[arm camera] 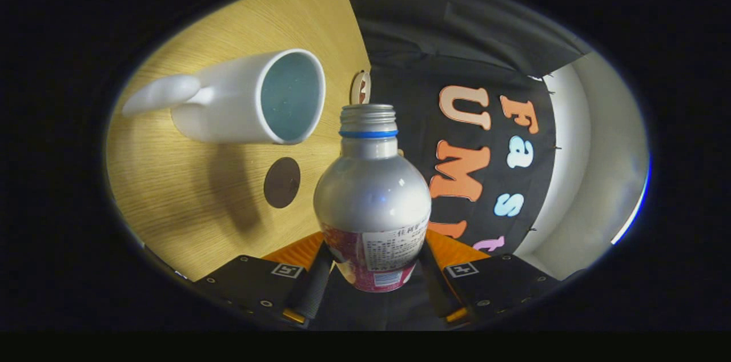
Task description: Take the bottle from table, then pour the juice into the cup, finally place the bottle on the coaster
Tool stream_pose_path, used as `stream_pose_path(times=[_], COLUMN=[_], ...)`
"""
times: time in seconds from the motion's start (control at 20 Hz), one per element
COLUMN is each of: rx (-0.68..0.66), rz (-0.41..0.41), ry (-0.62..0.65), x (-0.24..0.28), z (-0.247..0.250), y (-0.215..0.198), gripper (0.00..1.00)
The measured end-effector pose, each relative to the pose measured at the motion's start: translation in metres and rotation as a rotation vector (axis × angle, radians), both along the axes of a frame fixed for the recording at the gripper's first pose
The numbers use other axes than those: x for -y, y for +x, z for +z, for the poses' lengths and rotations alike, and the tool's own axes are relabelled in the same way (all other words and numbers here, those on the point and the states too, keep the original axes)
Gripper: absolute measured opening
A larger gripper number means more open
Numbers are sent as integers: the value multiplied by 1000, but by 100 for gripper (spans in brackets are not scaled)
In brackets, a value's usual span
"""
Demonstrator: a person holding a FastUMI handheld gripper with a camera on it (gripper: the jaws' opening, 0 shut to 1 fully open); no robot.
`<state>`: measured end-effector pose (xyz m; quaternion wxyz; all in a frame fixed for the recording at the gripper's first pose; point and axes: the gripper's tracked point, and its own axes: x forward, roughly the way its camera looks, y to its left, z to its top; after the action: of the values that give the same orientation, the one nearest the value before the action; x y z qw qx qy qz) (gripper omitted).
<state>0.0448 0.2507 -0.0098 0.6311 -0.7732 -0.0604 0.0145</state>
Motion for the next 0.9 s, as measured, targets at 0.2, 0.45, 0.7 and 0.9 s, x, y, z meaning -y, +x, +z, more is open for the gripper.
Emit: stream_pose_path(times=[0.2,0.45,0.7,0.9], rx=[-1,0,10,14], rz=[-2,-7,-4,-11], ry=[-9,-49,-68,-85], x=[1,0,-3,-1], z=[0,-2,2,4], y=[-1,-1,-2,-1], gripper=[75,75,75,75])
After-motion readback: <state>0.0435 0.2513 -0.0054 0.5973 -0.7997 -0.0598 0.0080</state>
